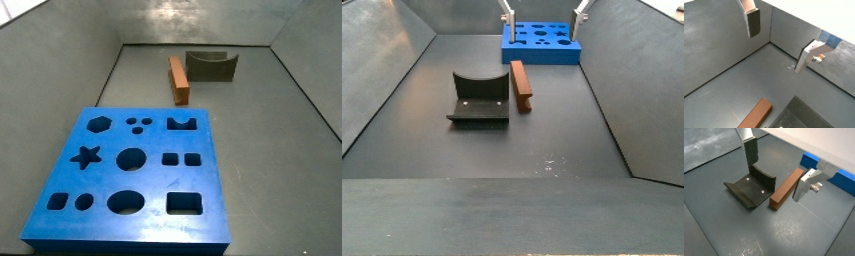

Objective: Pick up the arch object. Move up. Place the arch object on the fixture. Regrasp the arch object. Rotate the arch object. Move to above the board. Insert the arch object.
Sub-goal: Pick up the arch object.

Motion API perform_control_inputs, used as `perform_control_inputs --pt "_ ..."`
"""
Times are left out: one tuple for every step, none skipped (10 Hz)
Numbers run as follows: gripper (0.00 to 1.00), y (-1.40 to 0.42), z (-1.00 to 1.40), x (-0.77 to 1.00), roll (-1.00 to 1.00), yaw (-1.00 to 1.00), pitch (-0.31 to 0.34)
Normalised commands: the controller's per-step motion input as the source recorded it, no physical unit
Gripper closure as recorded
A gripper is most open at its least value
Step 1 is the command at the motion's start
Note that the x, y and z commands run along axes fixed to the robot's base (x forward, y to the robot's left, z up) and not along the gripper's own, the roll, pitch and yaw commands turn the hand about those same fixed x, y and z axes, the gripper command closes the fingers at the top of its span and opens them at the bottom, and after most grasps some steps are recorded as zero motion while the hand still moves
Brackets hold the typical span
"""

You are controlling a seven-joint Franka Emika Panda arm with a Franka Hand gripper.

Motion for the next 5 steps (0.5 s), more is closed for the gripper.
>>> perform_control_inputs --pt "0.0 -0.25 -0.15 0.15 0.0 0.0 -0.001" --pt "0.0 -0.54 -0.27 0.11 0.07 0.02 -0.09" --pt "0.0 -0.57 -0.4 0.18 0.06 0.0 -0.016" --pt "0.0 -0.49 -0.29 0.38 0.04 0.0 -0.001" --pt "0.0 -0.47 -0.32 0.37 0.06 0.0 -0.011"
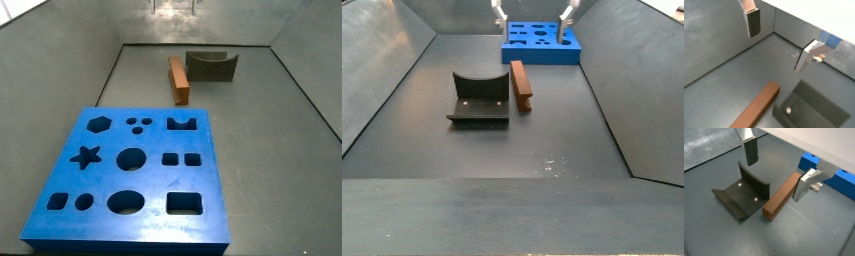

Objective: Pick up the arch object. Move up. Place the arch object on the fixture. Regrasp the arch object. Rotate the arch object. Move to above the board. Insert the arch object.
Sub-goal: Pick up the arch object.

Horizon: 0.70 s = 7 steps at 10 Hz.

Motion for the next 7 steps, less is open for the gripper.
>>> perform_control_inputs --pt "0.0 -0.51 -0.34 0.38 0.08 0.02 -0.003" --pt "0.0 -0.55 -0.38 0.35 0.08 0.07 0.0" --pt "0.0 -0.52 -0.45 0.17 0.07 0.15 -0.011" --pt "0.0 -0.41 -0.45 0.0 0.06 0.21 -0.03" --pt "0.0 -0.31 -0.45 0.0 0.06 0.21 -0.05" --pt "0.0 -0.32 -0.47 -0.07 0.09 0.24 -0.046" --pt "0.0 -0.27 -0.45 -0.01 0.09 0.26 -0.023"
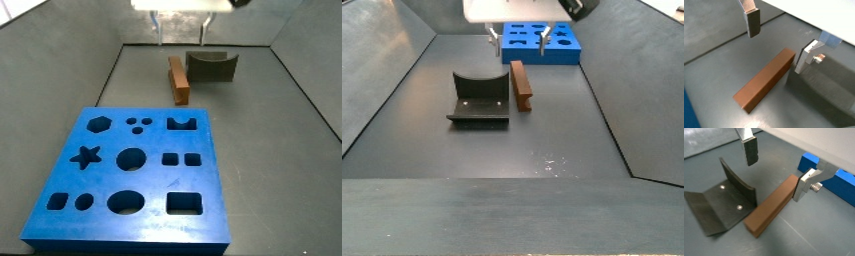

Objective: Pick up the arch object. Move up. Place the arch object on the fixture. Regrasp the arch object. Rotate the arch object. Move to above the board. Insert the arch object.
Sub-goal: Pick up the arch object.

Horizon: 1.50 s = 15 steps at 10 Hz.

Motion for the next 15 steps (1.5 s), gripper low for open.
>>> perform_control_inputs --pt "0.0 -0.25 -0.45 -0.01 0.08 0.27 -0.004" --pt "0.0 -0.21 -0.39 0.0 0.04 0.27 -0.007" --pt "0.0 -0.17 -0.38 0.0 0.02 0.24 -0.019" --pt "0.0 -0.11 -0.39 0.0 0.06 0.12 -0.016" --pt "0.0 -0.05 -0.42 0.0 0.13 0.01 0.0" --pt "0.0 0.0 -0.45 0.0 0.09 0.0 0.0" --pt "0.0 0.0 -0.44 0.0 0.05 0.0 -0.003" --pt "0.0 0.0 -0.52 0.0 0.04 0.0 -0.043" --pt "0.0 0.0 -0.57 0.0 0.04 0.0 -0.079" --pt "0.0 0.0 -0.61 0.0 0.04 0.0 -0.111" --pt "0.0 0.0 -0.57 0.0 0.04 0.0 -0.147" --pt "0.0 0.0 -0.51 0.0 0.03 0.0 -0.229" --pt "0.0 0.0 -0.47 0.0 0.04 0.0 -0.261" --pt "0.0 0.0 -0.41 0.0 0.01 0.0 -0.253" --pt "0.0 0.0 0.0 0.05 0.0 0.0 0.03"
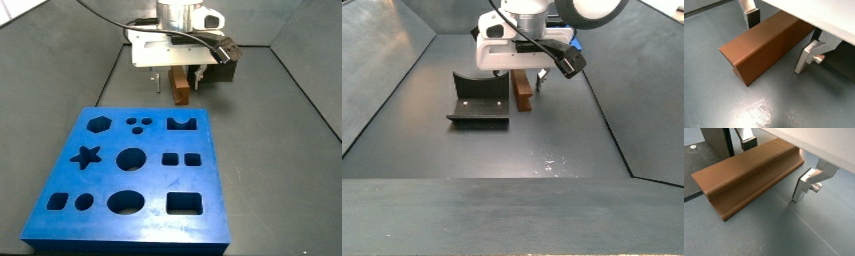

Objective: Pick up the arch object. Move up. Place the arch object on the fixture. Regrasp the arch object. Rotate the arch object. Move to above the board. Insert the arch object.
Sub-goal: Pick up the arch object.

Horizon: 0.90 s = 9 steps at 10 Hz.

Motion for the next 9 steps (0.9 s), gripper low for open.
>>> perform_control_inputs --pt "0.0 0.0 0.0 0.0 0.01 0.0 0.0" --pt "1.0 0.0 0.0 0.0 0.0 0.0 0.0" --pt "1.0 0.0 0.0 0.0 0.0 0.0 0.0" --pt "1.0 0.0 0.0 0.0 0.0 0.0 0.0" --pt "1.0 0.0 0.0 0.0 0.0 0.0 0.0" --pt "1.0 0.0 0.0 0.0 0.0 0.0 0.0" --pt "1.0 0.0 0.0 0.0 0.0 0.0 0.0" --pt "1.0 0.0 0.0 0.0 0.0 0.0 0.0" --pt "1.0 0.0 0.0 0.0 0.0 0.0 0.0"
